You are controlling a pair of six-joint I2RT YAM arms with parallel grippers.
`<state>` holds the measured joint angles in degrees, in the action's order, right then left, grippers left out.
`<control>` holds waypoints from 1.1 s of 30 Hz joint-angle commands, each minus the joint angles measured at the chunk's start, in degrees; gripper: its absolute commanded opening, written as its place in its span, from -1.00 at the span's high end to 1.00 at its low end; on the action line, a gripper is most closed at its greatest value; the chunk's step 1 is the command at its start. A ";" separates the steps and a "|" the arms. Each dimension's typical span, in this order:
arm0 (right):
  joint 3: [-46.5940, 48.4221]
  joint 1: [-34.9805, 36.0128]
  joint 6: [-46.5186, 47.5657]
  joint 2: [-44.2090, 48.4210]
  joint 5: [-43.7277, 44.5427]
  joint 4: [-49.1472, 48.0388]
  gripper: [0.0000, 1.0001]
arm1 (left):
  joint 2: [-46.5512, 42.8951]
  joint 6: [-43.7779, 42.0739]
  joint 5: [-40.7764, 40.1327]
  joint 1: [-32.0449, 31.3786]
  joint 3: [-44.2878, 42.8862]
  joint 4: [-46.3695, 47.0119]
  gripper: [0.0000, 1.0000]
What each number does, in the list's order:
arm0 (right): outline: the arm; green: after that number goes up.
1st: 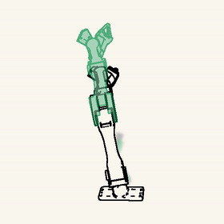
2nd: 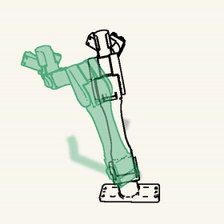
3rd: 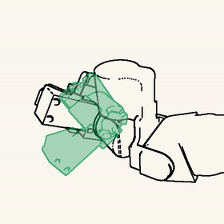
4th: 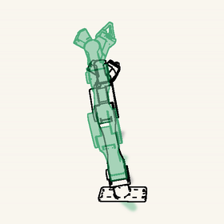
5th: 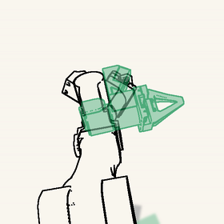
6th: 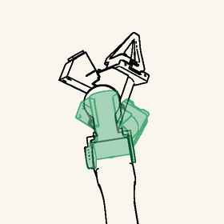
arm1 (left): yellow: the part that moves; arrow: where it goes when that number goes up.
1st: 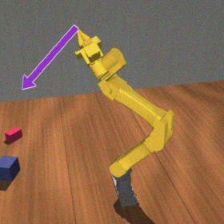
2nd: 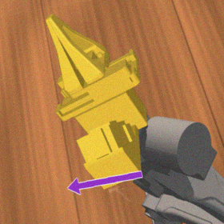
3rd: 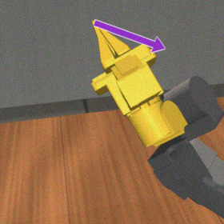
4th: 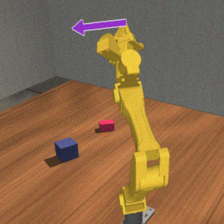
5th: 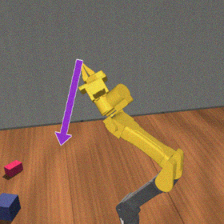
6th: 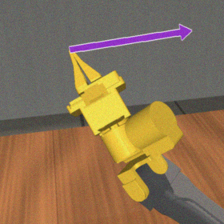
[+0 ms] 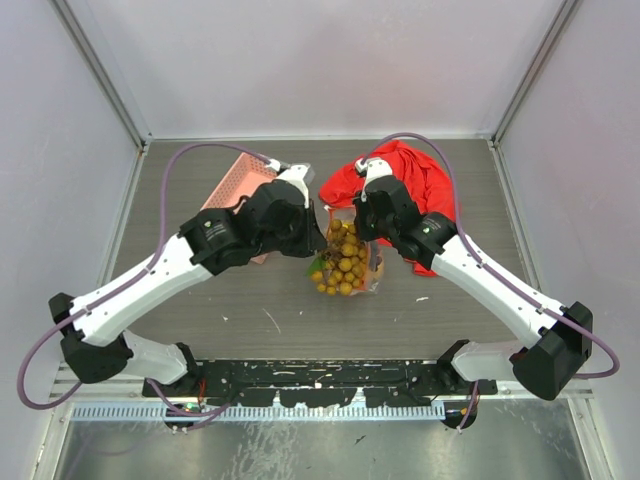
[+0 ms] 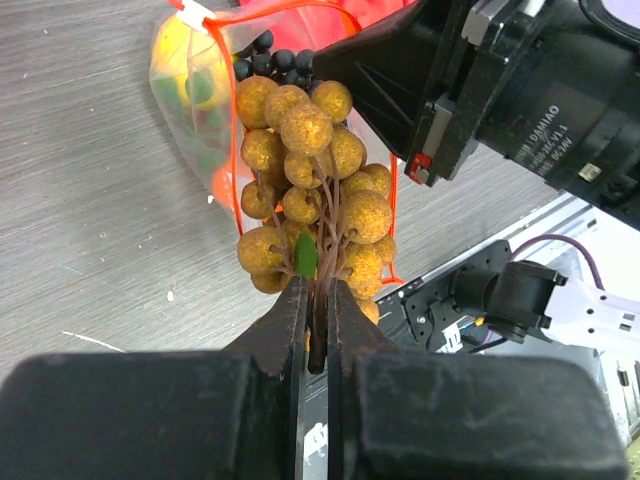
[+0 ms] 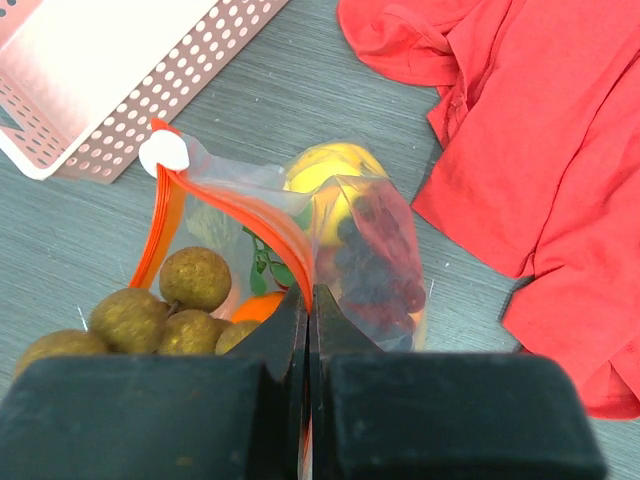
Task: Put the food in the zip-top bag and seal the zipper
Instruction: Place the fake fruit in the zipper food storage bag.
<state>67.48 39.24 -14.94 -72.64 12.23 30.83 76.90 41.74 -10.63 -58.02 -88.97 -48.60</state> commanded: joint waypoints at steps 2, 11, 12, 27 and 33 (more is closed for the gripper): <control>1.39 0.00 -0.01 1.85 -1.58 -3.35 0.99 | 3.98 -0.05 -1.89 -0.14 -7.15 -4.64 0.95; -0.48 -0.02 0.37 3.77 -4.60 -4.94 0.99 | 9.52 5.36 -7.33 3.91 -15.01 -11.41 0.90; -0.69 -0.04 0.43 3.94 -4.97 -5.16 0.99 | 10.05 5.91 -7.35 4.38 -16.05 -11.72 0.92; -2.41 0.00 -1.46 3.87 -8.97 -7.91 0.99 | 16.91 10.42 -3.50 6.97 -21.58 -9.84 1.00; -2.44 0.02 -2.19 3.10 -10.05 -8.42 0.99 | 16.01 12.68 -4.79 6.88 -21.19 -7.16 1.00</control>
<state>64.60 39.24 -15.70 -70.39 4.12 27.07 94.76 51.70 -14.24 -51.03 -108.03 -61.06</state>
